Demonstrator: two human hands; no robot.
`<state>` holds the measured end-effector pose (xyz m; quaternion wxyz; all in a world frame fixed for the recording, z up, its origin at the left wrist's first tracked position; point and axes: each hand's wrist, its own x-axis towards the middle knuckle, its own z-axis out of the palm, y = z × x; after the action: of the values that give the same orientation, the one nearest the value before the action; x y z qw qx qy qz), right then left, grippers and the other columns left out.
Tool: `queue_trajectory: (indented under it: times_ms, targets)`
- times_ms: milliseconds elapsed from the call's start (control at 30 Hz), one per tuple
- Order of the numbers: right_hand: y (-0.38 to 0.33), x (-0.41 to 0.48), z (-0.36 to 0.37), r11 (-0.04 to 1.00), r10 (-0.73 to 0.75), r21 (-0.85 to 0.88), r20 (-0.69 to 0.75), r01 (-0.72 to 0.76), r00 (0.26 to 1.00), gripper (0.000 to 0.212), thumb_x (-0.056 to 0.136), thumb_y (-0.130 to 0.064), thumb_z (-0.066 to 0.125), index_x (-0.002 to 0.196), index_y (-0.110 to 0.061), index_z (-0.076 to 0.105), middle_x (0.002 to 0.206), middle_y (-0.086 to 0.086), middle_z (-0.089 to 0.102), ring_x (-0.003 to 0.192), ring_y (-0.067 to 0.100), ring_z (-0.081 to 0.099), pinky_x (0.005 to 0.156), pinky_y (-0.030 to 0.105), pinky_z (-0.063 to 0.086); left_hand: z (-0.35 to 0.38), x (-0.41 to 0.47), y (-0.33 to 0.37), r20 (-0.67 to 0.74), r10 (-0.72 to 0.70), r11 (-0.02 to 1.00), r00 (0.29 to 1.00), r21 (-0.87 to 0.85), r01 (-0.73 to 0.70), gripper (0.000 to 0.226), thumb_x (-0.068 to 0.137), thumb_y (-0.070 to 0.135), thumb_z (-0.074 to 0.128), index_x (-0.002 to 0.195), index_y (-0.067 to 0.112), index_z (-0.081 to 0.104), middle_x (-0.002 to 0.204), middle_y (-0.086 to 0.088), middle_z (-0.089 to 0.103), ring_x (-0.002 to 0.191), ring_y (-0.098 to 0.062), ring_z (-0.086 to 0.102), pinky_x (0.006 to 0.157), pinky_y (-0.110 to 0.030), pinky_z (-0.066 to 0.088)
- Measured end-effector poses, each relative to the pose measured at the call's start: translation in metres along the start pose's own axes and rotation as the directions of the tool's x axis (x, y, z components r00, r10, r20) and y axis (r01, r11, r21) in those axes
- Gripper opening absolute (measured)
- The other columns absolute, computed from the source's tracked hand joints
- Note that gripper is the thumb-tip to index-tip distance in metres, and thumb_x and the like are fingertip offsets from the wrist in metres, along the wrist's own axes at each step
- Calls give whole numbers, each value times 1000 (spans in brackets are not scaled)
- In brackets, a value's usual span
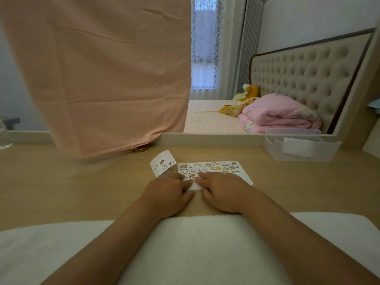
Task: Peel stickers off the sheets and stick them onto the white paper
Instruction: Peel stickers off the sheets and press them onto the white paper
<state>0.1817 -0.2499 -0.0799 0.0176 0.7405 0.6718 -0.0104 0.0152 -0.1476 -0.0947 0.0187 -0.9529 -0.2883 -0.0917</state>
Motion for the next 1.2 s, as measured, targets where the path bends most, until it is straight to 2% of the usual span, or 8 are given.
queue_trajectory:
  times_ms: [100, 300, 467, 633, 733, 933, 1033, 1200]
  targets:
    - [2, -3, -5, 998, 27, -49, -19, -28, 999, 49, 105, -36, 30, 153, -30, 38, 163, -4, 30, 146, 22, 33, 113, 45, 37, 1, 1, 1, -44, -13, 998, 999, -58, 11, 41, 101, 52, 40, 136, 40, 57, 144, 10, 51, 132, -14, 45, 95, -31, 46]
    - [-4, 3, 7, 997, 0, 77, -61, 4, 998, 55, 105, -39, 30, 159, -30, 23, 168, -6, 15, 154, 14, 12, 123, 43, 20, 11, 11, -5, -120, -50, 976, 991, -219, 23, 34, 98, 47, 51, 128, 37, 63, 125, 7, 53, 119, -13, 50, 93, -29, 44]
    - [1, 3, 5, 998, -2, 61, -71, 6, 997, 50, 105, -35, 30, 155, -35, 34, 165, -13, 23, 150, 11, 25, 117, 41, 32, 5, 13, -12, -88, -56, 980, 995, -196, 38, 32, 100, 43, 51, 125, 36, 69, 131, 13, 60, 124, -8, 50, 97, -33, 48]
    - [1, 3, 4, 993, 17, 121, -149, 1, 989, 42, 102, -34, 39, 141, -34, 54, 152, -11, 46, 138, 16, 43, 107, 41, 41, 6, 16, -11, -125, -90, 959, 988, -278, 52, 23, 95, 42, 61, 112, 31, 71, 120, 9, 57, 116, -10, 50, 93, -31, 46]
    - [1, 5, 4, 990, 32, 143, -188, -5, 982, 40, 100, -34, 44, 137, -32, 58, 140, -9, 55, 128, 16, 48, 103, 38, 43, 5, 16, -14, -148, -106, 926, 983, -375, 43, 20, 89, 40, 70, 104, 27, 74, 117, 10, 53, 109, -7, 52, 93, -29, 47]
    - [-9, 9, 0, 943, 138, 328, -257, -47, 956, 38, 99, -38, 54, 136, -34, 56, 138, -10, 55, 123, 13, 52, 105, 38, 44, -13, 16, -32, -275, -182, 884, 944, -465, 35, 11, 93, 33, 67, 103, 31, 72, 101, 15, 61, 89, -2, 57, 80, -24, 48]
    - [-20, 18, -6, 895, 214, 442, -291, -67, 932, 34, 97, -39, 58, 131, -35, 60, 126, -15, 62, 109, 7, 57, 97, 33, 49, -15, 11, -63, -296, -243, 891, 924, -445, 92, 22, 91, 27, 68, 113, 32, 66, 110, 12, 59, 101, -8, 56, 82, -24, 42]
    - [-42, 52, -17, 728, 419, 665, -245, -163, 874, 26, 90, -51, 62, 96, -29, 73, 92, -10, 70, 88, 9, 64, 84, 39, 55, -9, 8, -90, -139, -294, 887, 946, -409, 216, 54, 90, 29, 65, 142, 28, 50, 148, 4, 45, 137, -18, 39, 109, -33, 35]
